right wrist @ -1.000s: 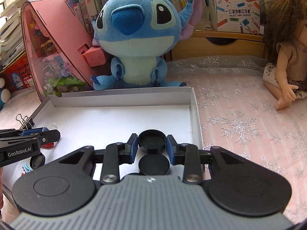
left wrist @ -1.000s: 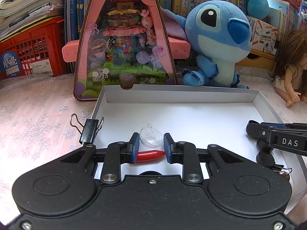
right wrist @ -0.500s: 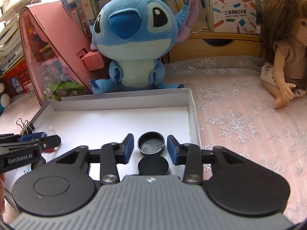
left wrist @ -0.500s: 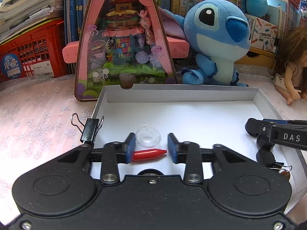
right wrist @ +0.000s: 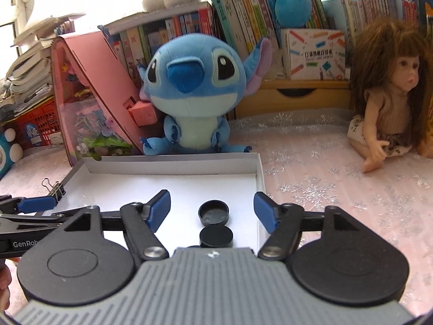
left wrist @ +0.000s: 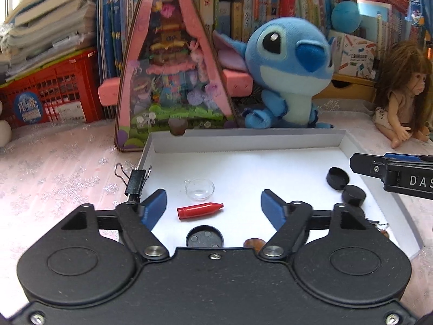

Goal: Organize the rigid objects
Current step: 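Lower both held lids into the tray and open both tools, then withdraw both tools from the tray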

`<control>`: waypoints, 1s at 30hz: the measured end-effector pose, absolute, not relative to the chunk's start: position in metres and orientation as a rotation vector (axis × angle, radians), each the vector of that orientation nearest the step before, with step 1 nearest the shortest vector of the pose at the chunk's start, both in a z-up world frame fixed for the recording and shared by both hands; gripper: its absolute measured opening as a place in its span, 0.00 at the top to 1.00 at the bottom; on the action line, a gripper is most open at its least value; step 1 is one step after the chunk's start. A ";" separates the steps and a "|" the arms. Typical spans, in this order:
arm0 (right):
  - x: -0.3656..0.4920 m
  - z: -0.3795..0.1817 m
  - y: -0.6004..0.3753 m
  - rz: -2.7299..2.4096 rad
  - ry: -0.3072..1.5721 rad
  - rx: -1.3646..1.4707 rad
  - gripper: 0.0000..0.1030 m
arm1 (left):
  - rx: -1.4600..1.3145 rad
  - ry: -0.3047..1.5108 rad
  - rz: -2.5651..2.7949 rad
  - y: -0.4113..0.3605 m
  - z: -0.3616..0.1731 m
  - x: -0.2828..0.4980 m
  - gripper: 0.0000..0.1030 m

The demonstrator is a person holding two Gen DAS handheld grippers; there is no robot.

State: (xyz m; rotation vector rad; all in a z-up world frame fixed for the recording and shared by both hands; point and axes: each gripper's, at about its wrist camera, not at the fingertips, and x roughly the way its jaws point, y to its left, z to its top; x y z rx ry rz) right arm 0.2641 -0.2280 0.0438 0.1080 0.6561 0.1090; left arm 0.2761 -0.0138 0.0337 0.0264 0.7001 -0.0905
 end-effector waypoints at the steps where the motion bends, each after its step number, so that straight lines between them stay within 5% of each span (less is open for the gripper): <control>1: 0.261 0.046 -0.228 0.108 0.650 0.106 0.21 | 0.031 0.692 -0.093 -0.015 0.037 0.272 0.24; 30: 0.166 0.075 -0.232 0.101 0.560 0.074 0.16 | -0.006 0.590 -0.150 -0.018 0.074 0.169 0.19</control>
